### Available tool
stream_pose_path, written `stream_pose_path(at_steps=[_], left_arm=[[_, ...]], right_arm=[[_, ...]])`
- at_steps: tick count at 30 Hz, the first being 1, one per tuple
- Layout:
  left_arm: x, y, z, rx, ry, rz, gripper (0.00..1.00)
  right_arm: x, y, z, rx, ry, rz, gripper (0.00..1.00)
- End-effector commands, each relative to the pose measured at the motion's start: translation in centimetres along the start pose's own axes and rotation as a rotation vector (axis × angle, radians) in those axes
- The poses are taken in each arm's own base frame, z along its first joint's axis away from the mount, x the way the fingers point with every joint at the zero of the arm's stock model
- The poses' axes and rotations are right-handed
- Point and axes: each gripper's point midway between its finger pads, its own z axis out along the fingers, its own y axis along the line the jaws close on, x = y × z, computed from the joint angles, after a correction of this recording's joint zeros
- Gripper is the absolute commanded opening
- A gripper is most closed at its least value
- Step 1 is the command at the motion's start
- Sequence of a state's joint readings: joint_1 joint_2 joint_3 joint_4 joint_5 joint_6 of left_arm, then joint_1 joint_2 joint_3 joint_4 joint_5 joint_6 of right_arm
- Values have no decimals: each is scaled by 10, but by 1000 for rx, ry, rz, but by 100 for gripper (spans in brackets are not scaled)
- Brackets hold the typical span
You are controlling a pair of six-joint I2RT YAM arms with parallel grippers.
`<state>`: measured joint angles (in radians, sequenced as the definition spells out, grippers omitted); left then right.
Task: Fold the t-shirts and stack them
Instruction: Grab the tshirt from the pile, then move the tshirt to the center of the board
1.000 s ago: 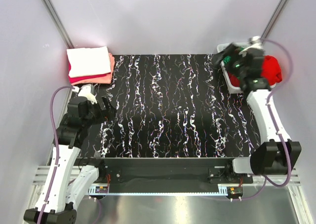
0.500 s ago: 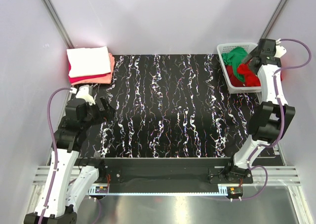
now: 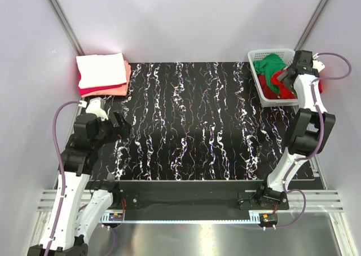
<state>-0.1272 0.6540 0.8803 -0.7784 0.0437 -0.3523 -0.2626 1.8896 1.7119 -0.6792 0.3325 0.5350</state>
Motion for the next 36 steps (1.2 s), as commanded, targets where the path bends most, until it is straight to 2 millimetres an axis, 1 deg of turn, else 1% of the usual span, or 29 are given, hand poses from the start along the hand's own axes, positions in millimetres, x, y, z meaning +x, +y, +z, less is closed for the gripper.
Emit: stream_pose_path(at_steps=[1,4,5,7,9,10,11,12,13,14,15,16,17,18,20,21,23,24,25,26,28,29,30,31,32,33,34,35,36], left_arm=[[-9,1,-3,-11,-47,-5,99],[-10,1,-4,-12,-54,-6,99],[-11,1,-4,-13,-55,-5,99],[-11,2,-4,-14,-56,-6,99],[-11,2,-5,-15,-58,-6,99],[-11,2,-5,-15,-59,-8,99],[-11,2,-5,-17,-62,-8,99],[-11,3,-5,-18,-62,-8,99],[-12,2,-6,-17,-70,-8,99],[-12,2,-6,-18,-67,-11,99],[-11,2,-7,-16,-68,-12,99],[-13,6,-7,-38,-78,-14,99],[-13,7,-8,-44,-81,-18,99],[-13,7,-9,-45,-86,-18,99],[-14,9,-9,-53,-91,-21,99],[-15,9,-10,-56,-93,-21,99],[-15,10,-10,-61,-96,-23,99],[-15,10,-10,-63,-95,-24,99],[-15,11,-10,-65,-95,-25,99],[-15,11,-10,-68,-98,-26,99],[-15,13,-9,-78,-95,-26,99],[-16,15,-9,-89,-95,-28,99],[-15,16,-7,-97,-88,-31,99],[-15,16,-7,-102,-84,-33,99],[-14,16,-6,-101,-79,-35,99],[-13,16,-5,-104,-70,-36,99],[-14,15,-6,-103,-72,-41,99],[-12,15,-6,-107,-58,-53,99],[-12,14,-7,-104,-50,-59,99]], right_arm=[[-5,6,21,-33,-16,8,70],[-12,20,19,-107,-18,3,30],[-15,29,13,-153,-6,3,0],[-23,43,-10,-229,-13,4,0],[-21,77,-44,-383,-23,-11,0],[-28,93,-78,-471,-54,-26,0],[-19,118,-107,-605,-18,-61,0],[-24,139,-141,-703,-22,-91,0],[1,174,-180,-829,17,-180,0],[6,199,-243,-1026,65,-254,0],[33,223,-269,-1137,146,-330,0],[60,240,-316,-1262,199,-420,0],[57,242,-379,-1407,199,-467,0],[62,248,-397,-1468,216,-483,0],[49,248,-452,-1621,187,-451,0],[39,241,-475,-1675,183,-412,0],[30,240,-487,-1737,132,-400,0],[25,230,-500,-1759,100,-397,0],[24,230,-495,-1740,91,-388,0],[28,235,-460,-1628,115,-346,0],[30,226,-435,-1531,132,-290,0],[51,226,-379,-1377,188,-245,4],[52,215,-360,-1306,183,-213,19],[64,209,-331,-1219,208,-196,48],[94,191,-277,-1042,271,-189,64],[107,177,-252,-954,295,-185,80],[123,164,-227,-864,322,-184,86],[152,136,-191,-709,383,-191,88],[164,121,-171,-633,412,-187,88]])
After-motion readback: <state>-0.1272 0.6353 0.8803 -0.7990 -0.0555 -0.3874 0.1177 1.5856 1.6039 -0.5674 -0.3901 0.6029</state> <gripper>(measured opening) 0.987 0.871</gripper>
